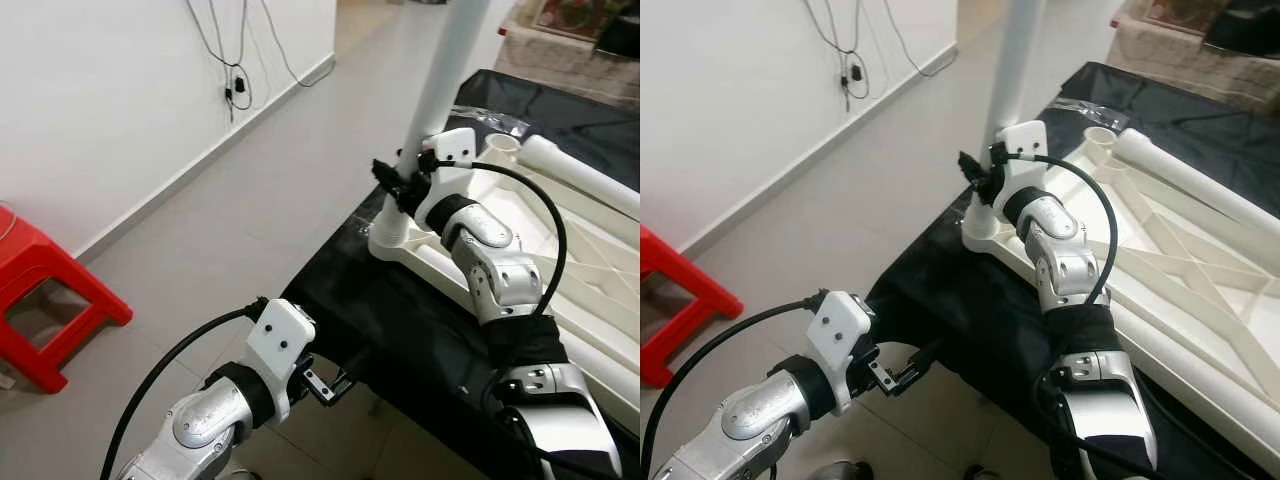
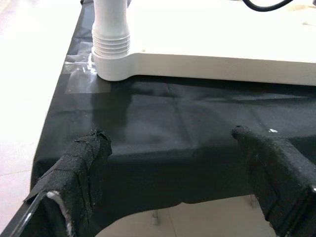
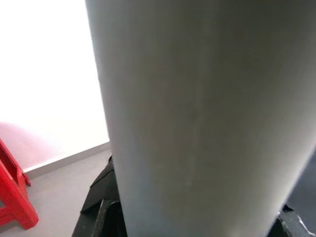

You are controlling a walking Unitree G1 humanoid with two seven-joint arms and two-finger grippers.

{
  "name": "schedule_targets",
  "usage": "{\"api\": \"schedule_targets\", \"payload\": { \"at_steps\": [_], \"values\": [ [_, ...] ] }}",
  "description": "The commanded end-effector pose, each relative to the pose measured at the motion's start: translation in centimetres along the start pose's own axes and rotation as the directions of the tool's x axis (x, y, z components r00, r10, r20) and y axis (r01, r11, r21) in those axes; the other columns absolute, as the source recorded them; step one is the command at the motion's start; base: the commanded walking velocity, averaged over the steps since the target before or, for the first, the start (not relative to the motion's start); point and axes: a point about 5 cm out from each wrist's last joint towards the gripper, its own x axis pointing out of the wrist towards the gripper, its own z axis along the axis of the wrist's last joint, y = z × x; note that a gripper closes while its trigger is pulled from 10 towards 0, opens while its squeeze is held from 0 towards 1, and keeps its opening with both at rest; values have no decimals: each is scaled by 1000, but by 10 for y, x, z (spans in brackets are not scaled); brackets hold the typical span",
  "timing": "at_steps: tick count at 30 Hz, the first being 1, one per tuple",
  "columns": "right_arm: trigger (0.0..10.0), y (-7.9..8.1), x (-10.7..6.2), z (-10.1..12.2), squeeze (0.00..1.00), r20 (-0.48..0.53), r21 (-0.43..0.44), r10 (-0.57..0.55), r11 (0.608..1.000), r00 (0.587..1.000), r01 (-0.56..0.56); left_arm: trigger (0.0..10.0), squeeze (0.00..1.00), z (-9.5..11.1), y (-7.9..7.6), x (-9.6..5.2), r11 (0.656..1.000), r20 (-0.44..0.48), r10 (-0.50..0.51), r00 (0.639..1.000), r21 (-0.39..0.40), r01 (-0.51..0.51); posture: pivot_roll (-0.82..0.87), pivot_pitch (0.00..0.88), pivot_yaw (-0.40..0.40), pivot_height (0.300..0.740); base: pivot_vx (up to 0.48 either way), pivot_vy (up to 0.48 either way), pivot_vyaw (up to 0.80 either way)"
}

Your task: Building children table

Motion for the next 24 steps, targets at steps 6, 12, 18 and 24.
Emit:
{"api": "schedule_targets", "payload": {
  "at_steps": [6,12,18,24],
  "values": [
    [10000,23,-22,-65,0,-240,160,423,905,874,-394,10000,0,-5,0,-1,1000,-18,-3,1000,-7,3,204,171,-48,740,0,0,0],
    [10000,29,-42,-60,0,-193,174,748,663,635,-728,10000,0,-6,-1,-4,1000,-26,1,1000,-3,-1,216,183,-53,740,0,0,0],
    [10000,19,-50,-54,0,-209,158,842,531,497,-833,10000,0,-7,-2,-9,1000,-37,3,999,-3,-4,222,197,-59,740,0,0,0],
    [10000,14,-37,-48,0,-177,7,759,638,627,-770,10000,0,-8,-3,-11,1000,-44,2,999,-5,-2,224,201,-59,740,0,0,0]
  ]
}}
